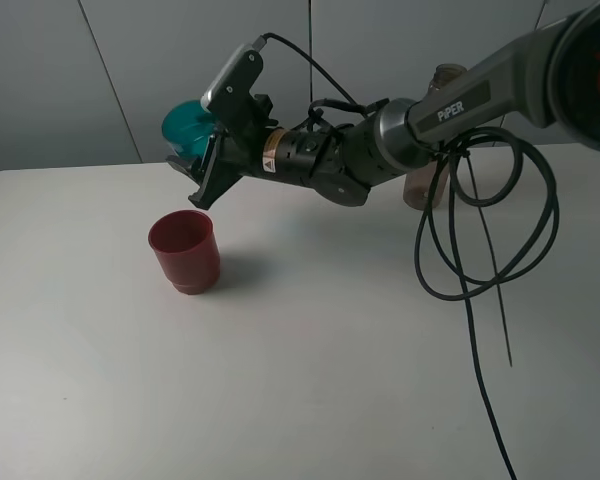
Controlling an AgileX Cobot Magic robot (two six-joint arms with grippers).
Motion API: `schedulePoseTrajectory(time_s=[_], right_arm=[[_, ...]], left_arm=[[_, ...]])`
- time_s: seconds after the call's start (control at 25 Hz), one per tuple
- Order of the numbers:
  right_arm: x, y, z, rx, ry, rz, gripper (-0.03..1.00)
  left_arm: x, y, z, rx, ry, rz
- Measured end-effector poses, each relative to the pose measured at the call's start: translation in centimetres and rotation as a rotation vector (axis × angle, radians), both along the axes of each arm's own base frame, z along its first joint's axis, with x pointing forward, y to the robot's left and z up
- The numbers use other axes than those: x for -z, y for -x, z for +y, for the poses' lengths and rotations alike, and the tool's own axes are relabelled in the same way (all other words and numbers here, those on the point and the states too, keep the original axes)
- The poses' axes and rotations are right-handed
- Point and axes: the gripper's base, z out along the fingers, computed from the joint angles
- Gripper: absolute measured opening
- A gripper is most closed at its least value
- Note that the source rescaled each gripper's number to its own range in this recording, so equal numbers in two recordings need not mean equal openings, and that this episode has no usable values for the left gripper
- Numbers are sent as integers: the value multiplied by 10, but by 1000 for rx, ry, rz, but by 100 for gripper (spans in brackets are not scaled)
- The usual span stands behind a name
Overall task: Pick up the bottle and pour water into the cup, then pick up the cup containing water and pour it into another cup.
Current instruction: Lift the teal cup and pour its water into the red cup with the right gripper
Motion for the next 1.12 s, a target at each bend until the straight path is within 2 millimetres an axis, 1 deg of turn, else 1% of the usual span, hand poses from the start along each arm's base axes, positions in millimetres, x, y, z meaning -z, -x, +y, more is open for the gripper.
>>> schedulePoseTrajectory(time_s=[0.2,0.56,0.84,1.12], right_arm=[[1,2,1,-41,69,-102,4],[1,5,5,-119,241,-392,4],[1,5,5,-152,331,-545,4],[1,5,5,-177,401,-663,4]], left_arm=[[0,0,0,0,0,0],[0,0,0,0,0,0],[0,0,0,0,0,0],[0,0,0,0,0,0]])
